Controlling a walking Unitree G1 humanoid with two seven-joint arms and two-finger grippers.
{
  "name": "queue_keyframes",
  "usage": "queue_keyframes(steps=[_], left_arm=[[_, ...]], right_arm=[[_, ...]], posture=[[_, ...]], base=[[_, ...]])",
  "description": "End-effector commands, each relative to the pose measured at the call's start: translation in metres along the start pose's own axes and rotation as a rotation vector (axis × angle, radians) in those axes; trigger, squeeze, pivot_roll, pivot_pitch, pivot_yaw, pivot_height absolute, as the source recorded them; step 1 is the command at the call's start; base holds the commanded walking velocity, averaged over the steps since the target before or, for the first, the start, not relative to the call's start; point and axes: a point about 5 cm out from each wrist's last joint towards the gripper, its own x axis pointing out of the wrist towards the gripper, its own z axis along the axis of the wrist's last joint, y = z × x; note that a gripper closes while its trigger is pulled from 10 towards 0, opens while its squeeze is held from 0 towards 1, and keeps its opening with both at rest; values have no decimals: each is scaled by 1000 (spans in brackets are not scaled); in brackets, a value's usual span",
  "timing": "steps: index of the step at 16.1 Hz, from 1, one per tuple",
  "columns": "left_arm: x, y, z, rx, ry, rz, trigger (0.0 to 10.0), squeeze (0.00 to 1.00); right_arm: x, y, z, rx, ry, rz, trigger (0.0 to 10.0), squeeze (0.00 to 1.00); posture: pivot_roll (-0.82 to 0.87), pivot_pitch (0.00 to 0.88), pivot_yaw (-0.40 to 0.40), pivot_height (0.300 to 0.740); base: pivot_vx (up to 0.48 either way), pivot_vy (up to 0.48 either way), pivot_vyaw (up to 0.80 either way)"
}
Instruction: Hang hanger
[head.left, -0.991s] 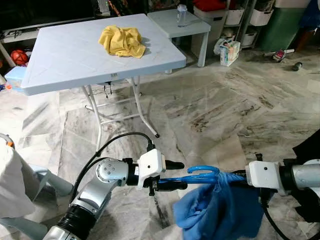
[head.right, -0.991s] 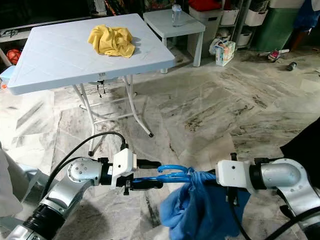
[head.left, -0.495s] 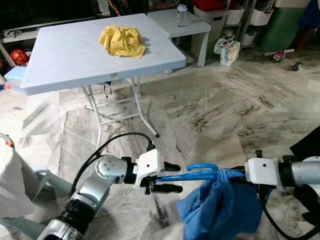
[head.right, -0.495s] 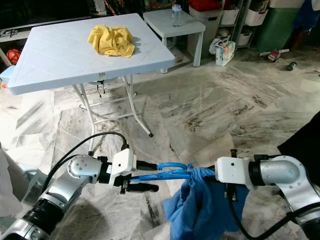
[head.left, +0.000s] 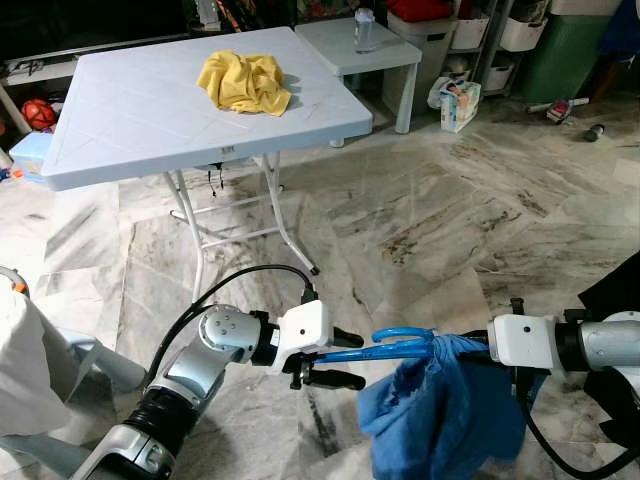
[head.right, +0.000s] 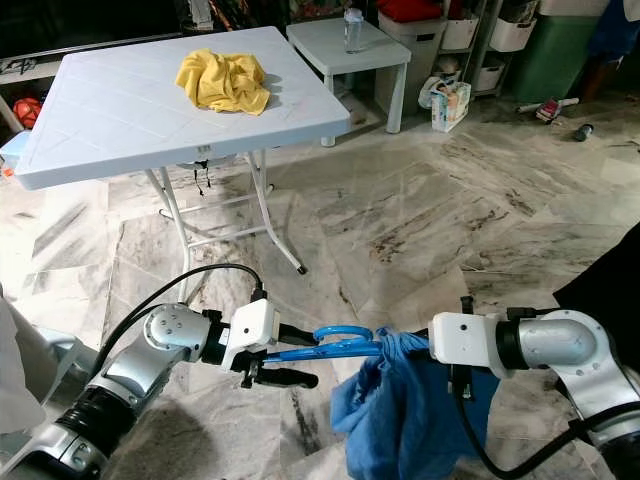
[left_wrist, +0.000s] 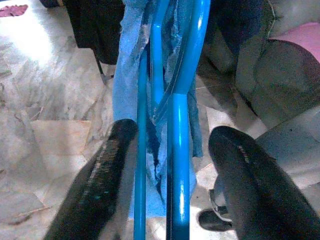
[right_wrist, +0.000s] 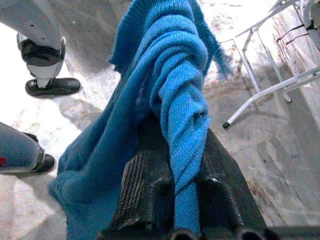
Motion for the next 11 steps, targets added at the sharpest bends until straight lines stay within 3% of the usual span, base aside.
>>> queue_keyframes(steps=[1, 11], left_arm=[[5, -1, -2, 14, 30, -34, 0, 0], [0, 12, 2, 105, 73, 5, 0, 0]], right_arm=[[-4, -13, 12, -56, -57, -75, 10000, 0], [3, -14, 13, -78, -60, -81, 10000, 0]], posture=[[-130, 43, 23, 740], [-121, 44, 15, 740]], base=[[0, 0, 0], [0, 0, 0]])
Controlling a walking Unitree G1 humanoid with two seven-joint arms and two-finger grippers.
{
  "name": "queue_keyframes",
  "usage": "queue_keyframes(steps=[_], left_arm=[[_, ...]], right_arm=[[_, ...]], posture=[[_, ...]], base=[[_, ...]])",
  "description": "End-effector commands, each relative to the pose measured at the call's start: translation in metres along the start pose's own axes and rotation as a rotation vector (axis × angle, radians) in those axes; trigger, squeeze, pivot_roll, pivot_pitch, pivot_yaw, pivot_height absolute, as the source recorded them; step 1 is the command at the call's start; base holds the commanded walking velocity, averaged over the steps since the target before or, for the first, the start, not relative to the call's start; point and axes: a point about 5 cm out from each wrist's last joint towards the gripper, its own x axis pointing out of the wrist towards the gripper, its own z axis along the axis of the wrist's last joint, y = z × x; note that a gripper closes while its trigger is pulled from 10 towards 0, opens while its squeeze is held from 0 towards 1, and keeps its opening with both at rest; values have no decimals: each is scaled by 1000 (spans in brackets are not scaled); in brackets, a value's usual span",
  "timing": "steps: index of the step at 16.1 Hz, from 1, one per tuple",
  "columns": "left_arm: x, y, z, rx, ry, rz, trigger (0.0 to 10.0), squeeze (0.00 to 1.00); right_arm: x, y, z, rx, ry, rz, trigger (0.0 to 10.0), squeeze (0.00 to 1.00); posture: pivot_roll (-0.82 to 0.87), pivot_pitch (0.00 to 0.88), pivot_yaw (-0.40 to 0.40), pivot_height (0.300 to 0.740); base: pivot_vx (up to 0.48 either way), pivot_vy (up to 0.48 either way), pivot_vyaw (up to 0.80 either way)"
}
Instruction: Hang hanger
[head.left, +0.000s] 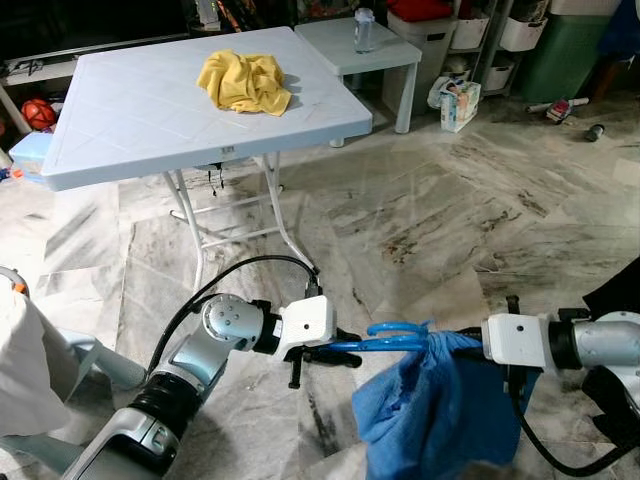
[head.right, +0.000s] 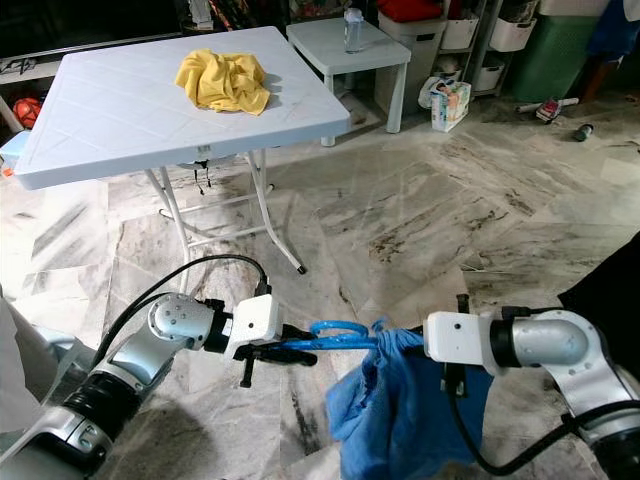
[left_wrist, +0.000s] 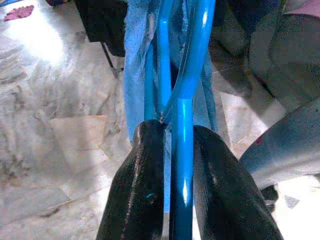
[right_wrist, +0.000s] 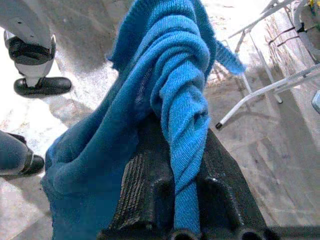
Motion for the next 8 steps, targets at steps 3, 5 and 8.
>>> queue_keyframes(steps=[3, 5, 8], left_arm=[[1, 3, -1, 51, 50, -12, 0, 0], [0, 15, 2, 131, 71, 82, 0, 0], [-4, 26, 0, 200, 131, 160, 0, 0]], right_arm=[[0, -12, 13, -69, -64, -61, 10000, 0], [1, -16, 13, -87, -55, -85, 10000, 0], [3, -23, 12, -123, -36, -141, 10000, 0]], posture=[[-119, 41, 15, 740], [-119, 40, 16, 740], [-117, 36, 14, 740]], base=[[0, 0, 0], [0, 0, 0], [0, 0, 0]])
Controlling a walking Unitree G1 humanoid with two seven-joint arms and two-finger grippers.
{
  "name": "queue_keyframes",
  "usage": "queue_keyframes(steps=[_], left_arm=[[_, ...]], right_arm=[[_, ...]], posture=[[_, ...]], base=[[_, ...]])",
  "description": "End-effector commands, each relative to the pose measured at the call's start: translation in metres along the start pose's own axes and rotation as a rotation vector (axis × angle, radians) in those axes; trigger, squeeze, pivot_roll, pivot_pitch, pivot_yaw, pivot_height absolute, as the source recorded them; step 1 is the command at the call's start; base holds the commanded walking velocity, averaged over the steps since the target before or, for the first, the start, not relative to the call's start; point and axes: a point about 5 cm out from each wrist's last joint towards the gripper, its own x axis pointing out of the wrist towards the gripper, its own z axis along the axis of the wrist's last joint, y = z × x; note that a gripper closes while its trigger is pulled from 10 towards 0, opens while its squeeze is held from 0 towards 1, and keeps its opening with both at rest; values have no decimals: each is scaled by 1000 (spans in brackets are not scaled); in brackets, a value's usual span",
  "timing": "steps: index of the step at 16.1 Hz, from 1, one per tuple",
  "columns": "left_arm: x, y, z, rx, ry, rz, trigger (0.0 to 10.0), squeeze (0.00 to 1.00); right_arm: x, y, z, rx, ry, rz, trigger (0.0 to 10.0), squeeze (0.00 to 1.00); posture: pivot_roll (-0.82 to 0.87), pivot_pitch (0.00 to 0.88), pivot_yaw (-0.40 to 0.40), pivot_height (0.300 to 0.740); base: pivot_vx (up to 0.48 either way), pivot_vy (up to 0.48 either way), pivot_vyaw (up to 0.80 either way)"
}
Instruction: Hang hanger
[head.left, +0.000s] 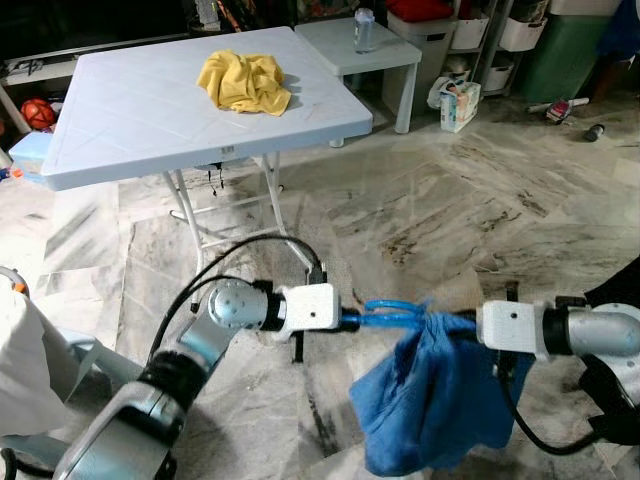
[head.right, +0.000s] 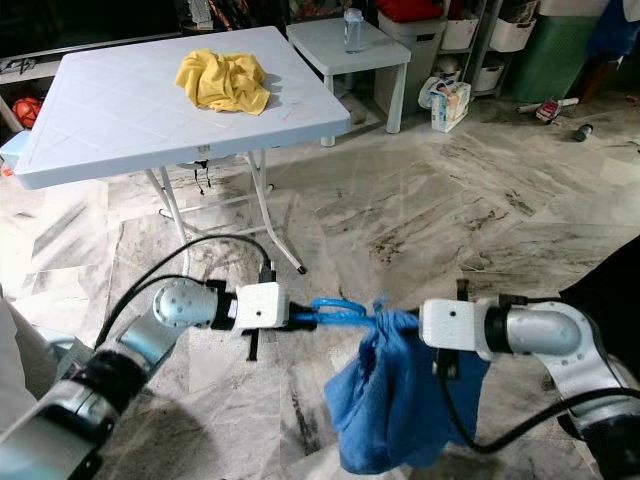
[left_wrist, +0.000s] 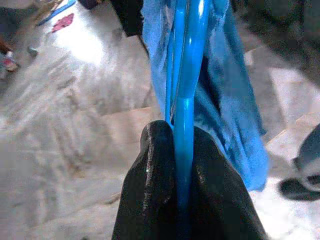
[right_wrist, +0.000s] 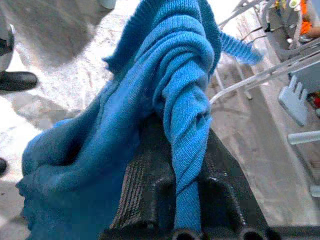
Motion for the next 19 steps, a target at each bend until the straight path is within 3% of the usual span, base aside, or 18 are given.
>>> queue_keyframes(steps=[1, 3, 4, 5, 10, 15, 19], left_arm=[[-1, 1, -7, -3, 56, 12, 0, 0], [0, 5, -12, 9, 88, 56, 0, 0], [0, 4, -13, -7, 81, 57, 0, 0], [0, 4, -14, -9, 83, 58, 0, 0], [-1, -1, -21, -53, 83, 75, 0, 0], [-4, -7, -32, -246, 41, 227, 0, 0], [0, -14, -34, -423, -37, 368, 0, 0]], right_arm=[[-1, -12, 13, -73, -57, -48, 10000, 0], [2, -19, 13, -93, -53, -104, 10000, 0], [3, -18, 11, -32, -57, -82, 10000, 706], [3, -18, 11, -24, -61, -82, 10000, 1000], [2, -25, 9, -53, -51, -134, 10000, 1000], [1, -37, 8, -64, -37, -232, 10000, 1000], [3, -50, 6, 37, -28, -411, 10000, 1000]], posture=[[-117, 36, 14, 740], [-118, 35, 15, 740], [-118, 34, 16, 740], [-117, 35, 16, 740], [-118, 37, 16, 740], [-113, 40, 9, 740], [-100, 41, -5, 740]], base=[[0, 0, 0], [0, 0, 0], [0, 0, 0], [0, 0, 0], [0, 0, 0], [0, 0, 0], [0, 0, 0]])
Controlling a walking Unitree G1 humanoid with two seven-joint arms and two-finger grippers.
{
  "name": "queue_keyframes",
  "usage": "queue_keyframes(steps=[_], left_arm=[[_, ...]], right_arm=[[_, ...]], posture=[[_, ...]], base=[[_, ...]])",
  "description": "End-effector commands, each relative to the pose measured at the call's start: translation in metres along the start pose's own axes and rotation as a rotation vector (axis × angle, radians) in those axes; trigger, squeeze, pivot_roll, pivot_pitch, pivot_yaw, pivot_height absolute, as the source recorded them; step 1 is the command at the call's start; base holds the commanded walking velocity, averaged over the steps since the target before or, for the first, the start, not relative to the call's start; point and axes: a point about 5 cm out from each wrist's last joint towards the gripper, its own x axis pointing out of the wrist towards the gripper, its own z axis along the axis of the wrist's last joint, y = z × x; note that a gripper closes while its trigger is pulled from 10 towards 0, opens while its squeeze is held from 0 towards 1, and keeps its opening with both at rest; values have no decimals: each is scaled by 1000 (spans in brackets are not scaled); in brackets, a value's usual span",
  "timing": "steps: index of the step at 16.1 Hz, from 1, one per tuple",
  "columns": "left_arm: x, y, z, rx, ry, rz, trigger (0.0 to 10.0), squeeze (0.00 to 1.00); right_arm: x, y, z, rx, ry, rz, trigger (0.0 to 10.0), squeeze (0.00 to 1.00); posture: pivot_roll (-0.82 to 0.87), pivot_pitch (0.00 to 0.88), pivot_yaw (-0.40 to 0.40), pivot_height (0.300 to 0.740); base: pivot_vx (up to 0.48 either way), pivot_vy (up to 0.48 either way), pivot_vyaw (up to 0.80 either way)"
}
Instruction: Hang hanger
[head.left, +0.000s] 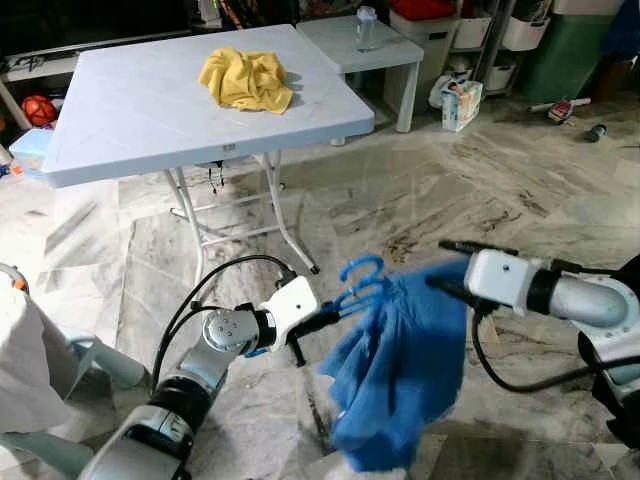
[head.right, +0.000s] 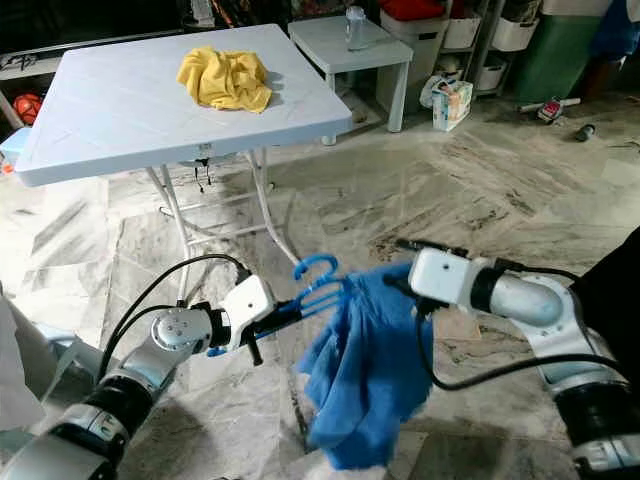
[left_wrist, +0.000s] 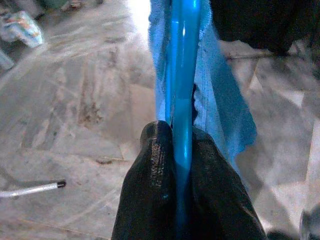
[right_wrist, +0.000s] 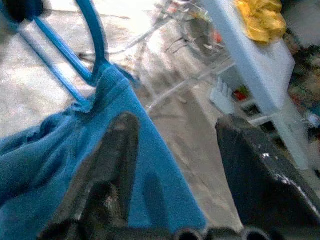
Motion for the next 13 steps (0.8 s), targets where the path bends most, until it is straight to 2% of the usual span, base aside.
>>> queue_keyframes(steps=[1, 2, 3, 4, 5, 9, 13], left_arm=[[0, 4, 7, -33, -53, 52, 0, 0], [0, 1, 6, -60, -66, 64, 0, 0], [1, -2, 7, -94, -83, 78, 0, 0], [1, -3, 7, -98, -86, 80, 0, 0], [1, -4, 8, -105, -88, 74, 0, 0], [3, 0, 15, -109, -97, 62, 0, 0], [1, 6, 25, -136, -130, 85, 0, 0]], right_arm=[[-1, -9, -2, 23, 16, -77, 10000, 1000], [1, -8, -3, 48, 21, -114, 10000, 1000], [6, 0, -7, 134, 29, -175, 10000, 1000], [8, 3, -7, 161, 28, -185, 10000, 1000], [12, 13, -5, 245, 2, -200, 10000, 1000], [21, 47, -8, 385, 9, -160, 10000, 1000], [31, 66, -21, 544, 77, -201, 10000, 1000]], posture=[[-97, 43, -7, 740], [-93, 44, -8, 740], [-90, 45, -8, 740], [-86, 47, -5, 740], [-86, 48, -4, 740], [-90, 45, 9, 740], [-85, 44, 9, 740]], base=[[0, 0, 0], [0, 0, 0], [0, 0, 0], [0, 0, 0], [0, 0, 0], [0, 0, 0], [0, 0, 0]])
